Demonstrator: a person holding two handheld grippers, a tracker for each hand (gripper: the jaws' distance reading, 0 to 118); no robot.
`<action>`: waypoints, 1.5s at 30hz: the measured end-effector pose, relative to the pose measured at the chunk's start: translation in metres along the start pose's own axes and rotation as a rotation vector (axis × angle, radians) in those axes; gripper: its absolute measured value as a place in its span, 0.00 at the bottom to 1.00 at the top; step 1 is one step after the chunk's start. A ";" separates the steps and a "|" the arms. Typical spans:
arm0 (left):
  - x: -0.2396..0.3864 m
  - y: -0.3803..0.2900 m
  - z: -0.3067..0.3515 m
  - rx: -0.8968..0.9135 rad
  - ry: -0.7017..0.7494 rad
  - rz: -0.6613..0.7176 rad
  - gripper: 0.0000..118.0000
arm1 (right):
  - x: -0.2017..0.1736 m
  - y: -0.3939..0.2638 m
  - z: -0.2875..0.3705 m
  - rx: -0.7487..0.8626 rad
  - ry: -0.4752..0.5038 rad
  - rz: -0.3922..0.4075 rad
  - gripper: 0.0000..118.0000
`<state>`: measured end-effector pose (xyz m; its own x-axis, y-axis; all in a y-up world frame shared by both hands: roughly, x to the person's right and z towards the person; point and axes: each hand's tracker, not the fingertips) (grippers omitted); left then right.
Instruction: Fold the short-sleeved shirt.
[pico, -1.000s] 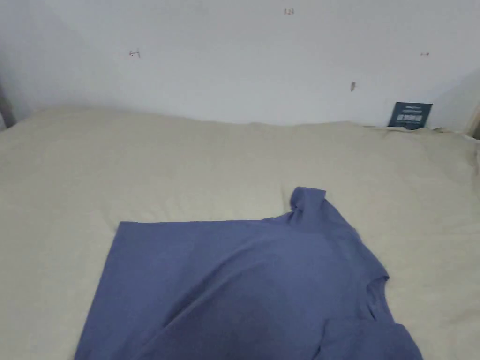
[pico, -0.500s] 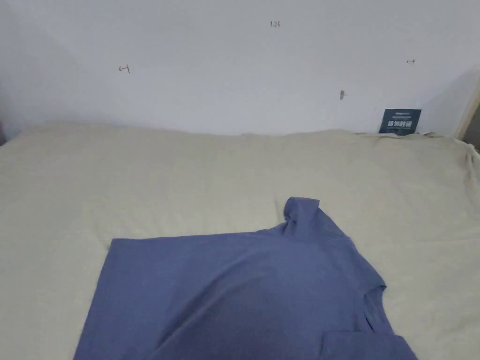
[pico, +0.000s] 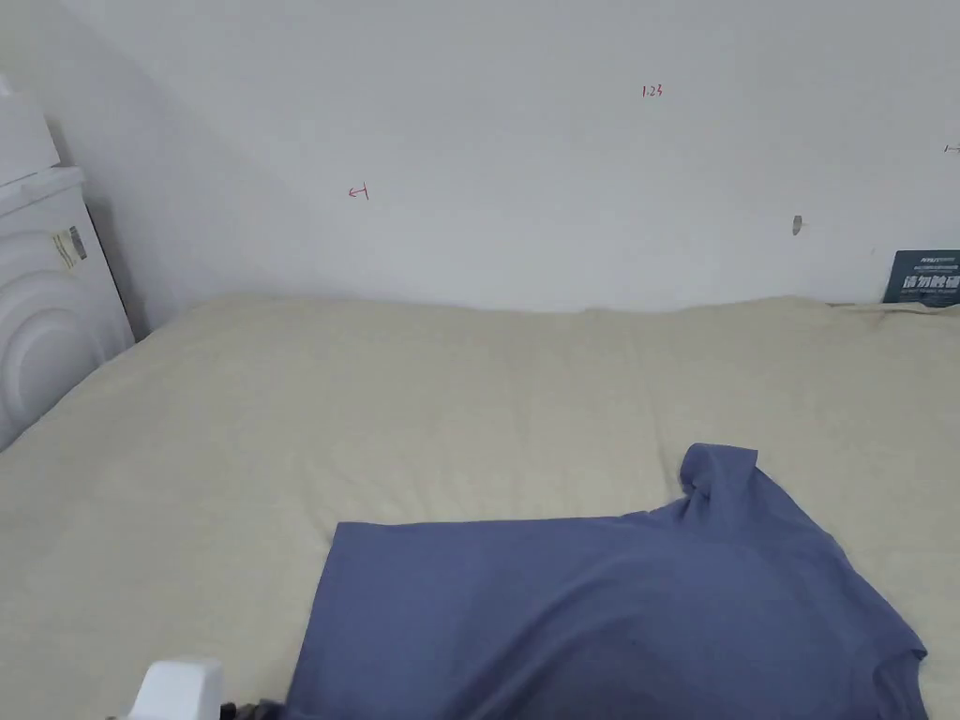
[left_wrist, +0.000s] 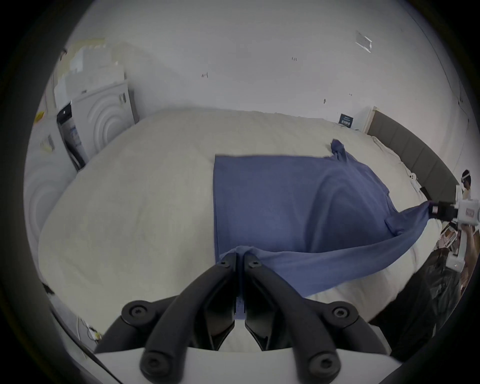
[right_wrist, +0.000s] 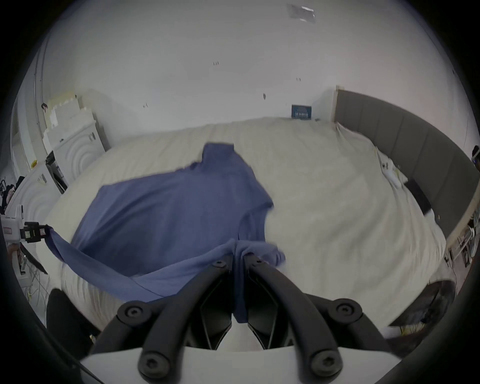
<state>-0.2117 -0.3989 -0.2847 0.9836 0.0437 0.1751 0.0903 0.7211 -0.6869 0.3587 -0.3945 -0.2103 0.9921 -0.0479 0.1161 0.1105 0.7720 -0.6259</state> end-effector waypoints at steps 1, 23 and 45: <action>-0.002 0.012 -0.007 0.021 0.000 -0.008 0.03 | -0.001 0.015 -0.009 0.010 0.002 0.006 0.05; -0.044 0.110 -0.201 -0.016 0.120 0.068 0.84 | -0.002 0.106 -0.223 -0.116 -0.158 0.046 0.60; 0.045 0.014 0.153 0.646 -0.037 0.029 0.78 | -0.065 0.024 0.111 0.503 0.081 0.018 0.80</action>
<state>-0.1898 -0.2814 -0.1785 0.9771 0.0849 0.1953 -0.0599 0.9896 -0.1307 0.2902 -0.3026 -0.1476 0.9972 -0.0653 0.0356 0.0706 0.9817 -0.1766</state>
